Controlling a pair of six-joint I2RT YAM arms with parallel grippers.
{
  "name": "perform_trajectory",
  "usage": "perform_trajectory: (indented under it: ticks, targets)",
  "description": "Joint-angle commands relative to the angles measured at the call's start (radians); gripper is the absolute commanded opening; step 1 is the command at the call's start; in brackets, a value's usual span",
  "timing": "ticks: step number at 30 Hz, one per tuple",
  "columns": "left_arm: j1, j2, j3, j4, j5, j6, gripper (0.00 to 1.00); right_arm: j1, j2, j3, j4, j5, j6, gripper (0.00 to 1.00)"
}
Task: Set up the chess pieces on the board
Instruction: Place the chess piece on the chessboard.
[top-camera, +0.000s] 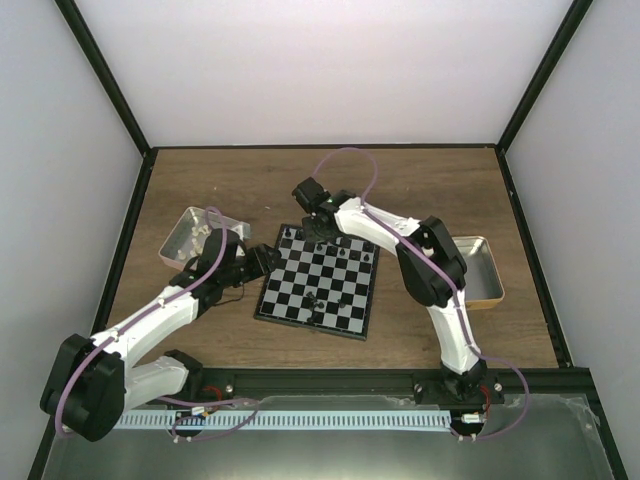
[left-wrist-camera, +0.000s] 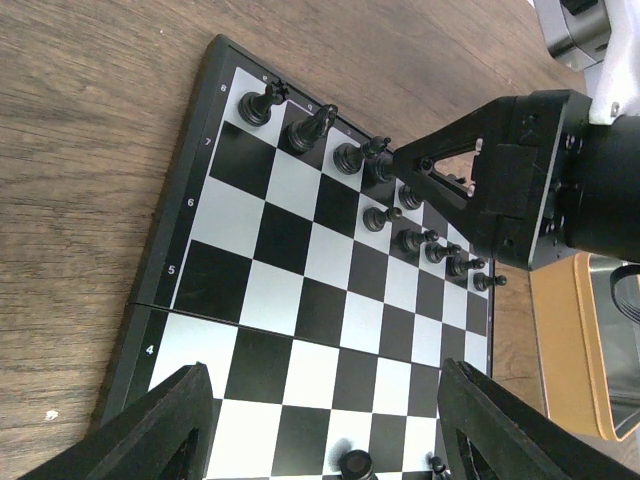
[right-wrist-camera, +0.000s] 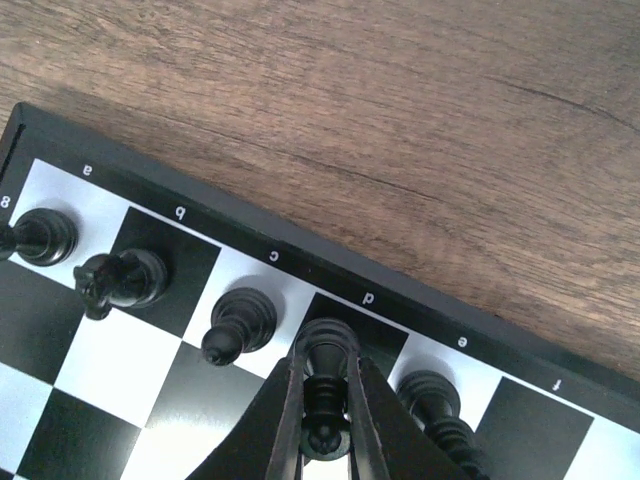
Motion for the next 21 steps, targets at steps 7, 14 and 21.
perform_trajectory:
  ticks: [7, 14, 21]
  targets:
    - [0.004, 0.003, -0.006, 0.014, 0.007, 0.009, 0.64, -0.013, 0.034, 0.056, -0.039, 0.046, -0.009, 0.06]
    - [0.003, 0.008, -0.012, 0.022, 0.012, 0.005, 0.64, -0.012, 0.021, 0.051, -0.042, 0.025, -0.014, 0.07]
    - [0.004, 0.009, -0.017, 0.027, 0.015, 0.003, 0.64, -0.013, 0.005, 0.044, -0.045, 0.017, -0.014, 0.09]
